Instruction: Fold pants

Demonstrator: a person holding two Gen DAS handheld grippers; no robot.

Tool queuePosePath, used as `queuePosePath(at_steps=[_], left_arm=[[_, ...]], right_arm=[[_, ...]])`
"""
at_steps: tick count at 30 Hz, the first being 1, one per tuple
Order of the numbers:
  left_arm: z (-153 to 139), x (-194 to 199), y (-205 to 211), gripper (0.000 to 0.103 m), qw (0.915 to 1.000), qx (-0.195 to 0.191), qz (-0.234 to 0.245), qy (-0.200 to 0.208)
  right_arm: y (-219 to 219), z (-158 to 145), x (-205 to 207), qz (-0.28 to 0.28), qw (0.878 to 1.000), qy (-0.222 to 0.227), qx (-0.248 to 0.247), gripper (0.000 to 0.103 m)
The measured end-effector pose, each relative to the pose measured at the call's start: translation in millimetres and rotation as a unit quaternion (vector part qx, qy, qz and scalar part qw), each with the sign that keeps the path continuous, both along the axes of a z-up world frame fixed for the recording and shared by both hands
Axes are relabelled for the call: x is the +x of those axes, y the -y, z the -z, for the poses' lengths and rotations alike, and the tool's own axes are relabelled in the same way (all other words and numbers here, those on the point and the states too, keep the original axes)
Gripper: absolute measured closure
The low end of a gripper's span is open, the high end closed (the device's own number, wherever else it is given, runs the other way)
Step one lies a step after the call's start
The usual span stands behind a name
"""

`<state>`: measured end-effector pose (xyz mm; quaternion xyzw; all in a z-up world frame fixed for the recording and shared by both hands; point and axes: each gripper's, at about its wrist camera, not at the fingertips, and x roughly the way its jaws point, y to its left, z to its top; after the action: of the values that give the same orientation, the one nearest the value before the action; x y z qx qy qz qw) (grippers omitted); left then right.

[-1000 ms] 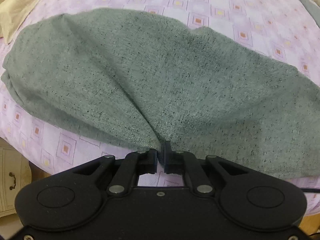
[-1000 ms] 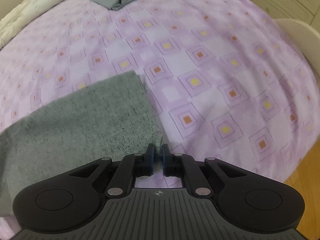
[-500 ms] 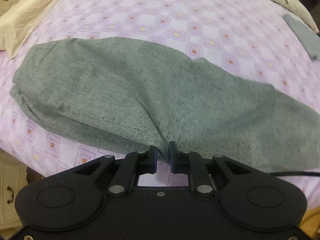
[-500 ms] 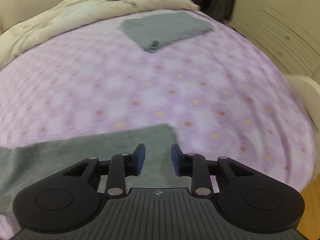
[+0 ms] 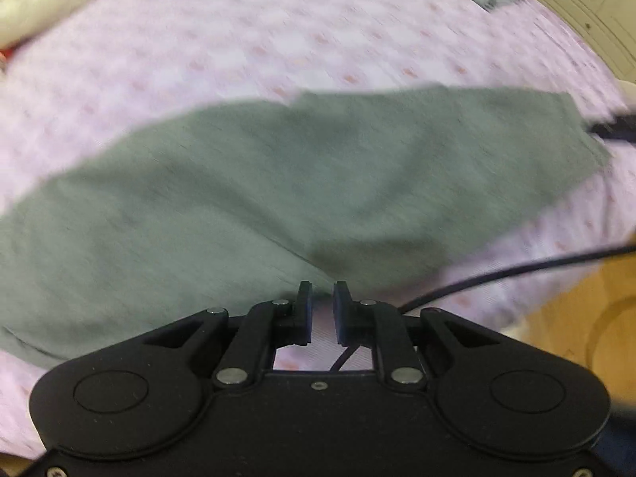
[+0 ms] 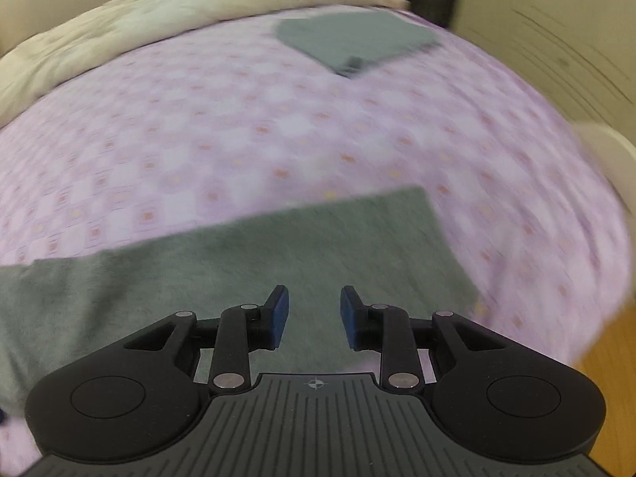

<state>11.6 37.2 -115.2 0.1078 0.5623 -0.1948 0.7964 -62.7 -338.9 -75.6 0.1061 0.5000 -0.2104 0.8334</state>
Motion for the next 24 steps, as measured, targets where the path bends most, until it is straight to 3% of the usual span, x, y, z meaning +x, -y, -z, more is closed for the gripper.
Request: queuePosePath(at_steps=[3,8,12,15,20,24], left_arm=[[2,22,-13,0.082,0.9998,0.005,-0.012,0.015],[19,46,-14,0.082,0.9982,0.029,-0.046,0.024],[49,49,-17,0.082,0.9932,0.053,-0.094,-0.043],[76,42,-17,0.082,0.9841,0.075,-0.126,-0.1],[81,24,-4,0.082,0.9795,0.111,-0.148,-0.08],[79,21,4,0.083,0.9758,0.106,-0.175,-0.077]], right_arm=[[12,4,-17,0.046,0.999,-0.007,-0.006,0.075],[39,9,-20,0.068,0.997,-0.007,-0.03,0.074],[78,19,-2,0.055,0.998,-0.003,-0.03,0.067],[103,33,13,0.038,0.999,-0.007,-0.022,0.065],[138,63,36,-0.003,1.0,-0.02,0.013,0.054],[146,83,43,-0.039,0.995,-0.029,0.087,0.048]])
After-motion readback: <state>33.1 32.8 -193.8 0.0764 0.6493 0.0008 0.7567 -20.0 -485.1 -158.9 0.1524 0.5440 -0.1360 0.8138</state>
